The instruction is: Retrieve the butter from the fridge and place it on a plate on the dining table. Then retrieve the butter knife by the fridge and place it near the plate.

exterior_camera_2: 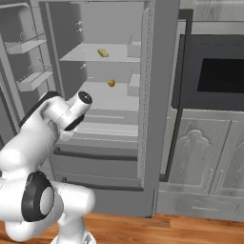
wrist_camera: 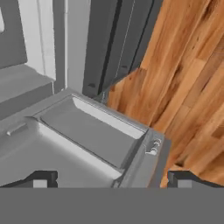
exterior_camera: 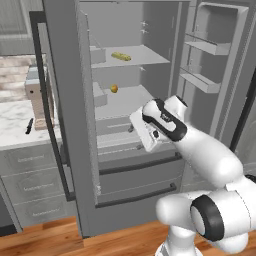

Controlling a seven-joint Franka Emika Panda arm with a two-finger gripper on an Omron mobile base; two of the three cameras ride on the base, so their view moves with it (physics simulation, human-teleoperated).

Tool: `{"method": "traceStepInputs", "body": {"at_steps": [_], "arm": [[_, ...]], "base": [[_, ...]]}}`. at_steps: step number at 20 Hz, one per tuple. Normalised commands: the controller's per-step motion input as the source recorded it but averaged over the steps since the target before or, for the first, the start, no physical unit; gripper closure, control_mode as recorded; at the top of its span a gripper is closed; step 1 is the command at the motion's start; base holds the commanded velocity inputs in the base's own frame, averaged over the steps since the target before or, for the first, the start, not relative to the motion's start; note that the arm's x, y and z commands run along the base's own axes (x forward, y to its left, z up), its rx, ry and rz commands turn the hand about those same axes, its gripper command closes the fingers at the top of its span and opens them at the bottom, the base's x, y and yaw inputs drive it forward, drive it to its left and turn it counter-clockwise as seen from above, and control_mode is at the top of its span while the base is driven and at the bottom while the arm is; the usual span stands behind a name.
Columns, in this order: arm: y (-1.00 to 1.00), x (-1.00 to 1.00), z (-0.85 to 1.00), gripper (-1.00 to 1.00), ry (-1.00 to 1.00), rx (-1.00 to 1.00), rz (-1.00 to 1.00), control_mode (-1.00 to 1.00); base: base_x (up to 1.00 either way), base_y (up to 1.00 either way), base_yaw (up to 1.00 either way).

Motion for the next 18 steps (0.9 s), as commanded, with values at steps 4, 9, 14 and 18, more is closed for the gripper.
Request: {"method": "traceStepInputs", "body": {"at_steps": [4, 9, 14, 18], "arm": [[-0.99, 0.00, 0.00, -1.00, -0.31, -0.58, 0.41, -1.00], [-0.72, -0.21, 0.00, -1.00, -0.34, -0.66, 0.55, -1.00], [-0.38, -0.35, -0.03, -1.00, -0.26, -0.64, 0.69, -1.00], [-0.08, -0.27, 0.00, -1.00, -0.01, -0.21, 0.49, -1.00]], "base": [[0.00, 0.00, 0.00], [0.00, 0.00, 0.00], [0.00, 0.00, 0.00], [0.00, 0.00, 0.00]]}}
